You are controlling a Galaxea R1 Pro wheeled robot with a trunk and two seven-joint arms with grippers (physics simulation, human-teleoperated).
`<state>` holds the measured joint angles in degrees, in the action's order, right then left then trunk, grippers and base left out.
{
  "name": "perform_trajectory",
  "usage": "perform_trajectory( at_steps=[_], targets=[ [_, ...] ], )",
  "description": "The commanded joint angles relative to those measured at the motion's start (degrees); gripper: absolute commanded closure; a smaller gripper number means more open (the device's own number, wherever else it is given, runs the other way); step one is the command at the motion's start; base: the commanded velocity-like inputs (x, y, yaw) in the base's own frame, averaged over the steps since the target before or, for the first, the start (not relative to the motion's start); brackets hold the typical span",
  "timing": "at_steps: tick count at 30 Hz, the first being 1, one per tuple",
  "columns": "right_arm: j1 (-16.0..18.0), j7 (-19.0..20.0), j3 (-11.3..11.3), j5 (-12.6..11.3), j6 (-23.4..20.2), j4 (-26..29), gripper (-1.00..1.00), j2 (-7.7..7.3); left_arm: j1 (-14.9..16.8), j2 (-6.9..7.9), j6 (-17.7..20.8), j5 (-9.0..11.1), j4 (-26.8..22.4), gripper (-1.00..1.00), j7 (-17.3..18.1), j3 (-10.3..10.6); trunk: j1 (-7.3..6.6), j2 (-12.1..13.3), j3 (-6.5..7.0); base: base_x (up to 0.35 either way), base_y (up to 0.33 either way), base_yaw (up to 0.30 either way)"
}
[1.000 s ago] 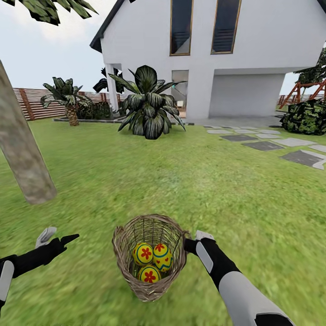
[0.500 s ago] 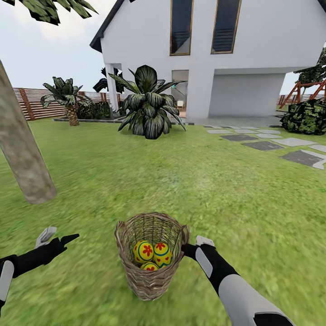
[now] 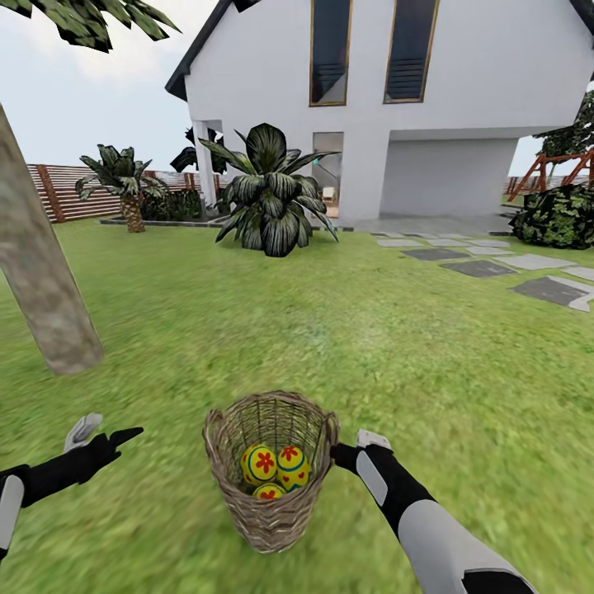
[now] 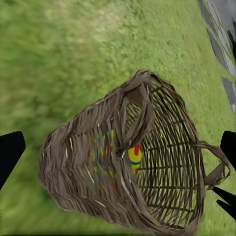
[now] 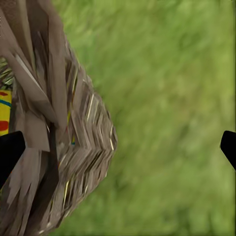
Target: Take the three Easter eggs out of the wicker basket on the lawn in the garden, then place them on the lawn next to a single tree (choose any tree) so that all three eggs are next to the same tree and none are left in the basket.
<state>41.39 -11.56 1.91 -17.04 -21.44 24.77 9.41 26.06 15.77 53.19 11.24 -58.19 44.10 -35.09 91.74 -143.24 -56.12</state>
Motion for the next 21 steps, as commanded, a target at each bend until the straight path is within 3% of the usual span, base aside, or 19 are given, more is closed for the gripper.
perform_trajectory(
  at_steps=[1,6,10,21],
  targets=[
    [0.00,-0.31,0.19,-0.28,-0.27,0.10,-1.00,0.05,0.04,0.02,0.37,-0.07,0.00,-1.00,0.24,-0.12,-0.01,-0.02,-0.06,0.000,0.000,0.000],
    [0.00,-0.30,0.19,-0.28,-0.27,0.10,-1.00,0.03,0.04,0.14,0.95,0.01,0.00,-1.00,0.28,-0.15,-0.06,0.00,0.38,0.000,0.000,0.000],
    [0.00,-0.21,0.19,-0.23,-0.27,0.10,-1.00,0.00,0.04,0.14,3.44,-0.07,0.00,-1.00,0.28,-0.24,-0.94,1.61,1.10,-0.002,0.000,0.000],
    [0.00,0.18,0.26,-0.19,-0.19,0.24,-1.00,0.00,0.04,0.14,3.58,-0.08,0.00,-1.00,0.28,-0.24,-3.36,6.02,3.08,-0.113,0.000,0.000]
  ],
)
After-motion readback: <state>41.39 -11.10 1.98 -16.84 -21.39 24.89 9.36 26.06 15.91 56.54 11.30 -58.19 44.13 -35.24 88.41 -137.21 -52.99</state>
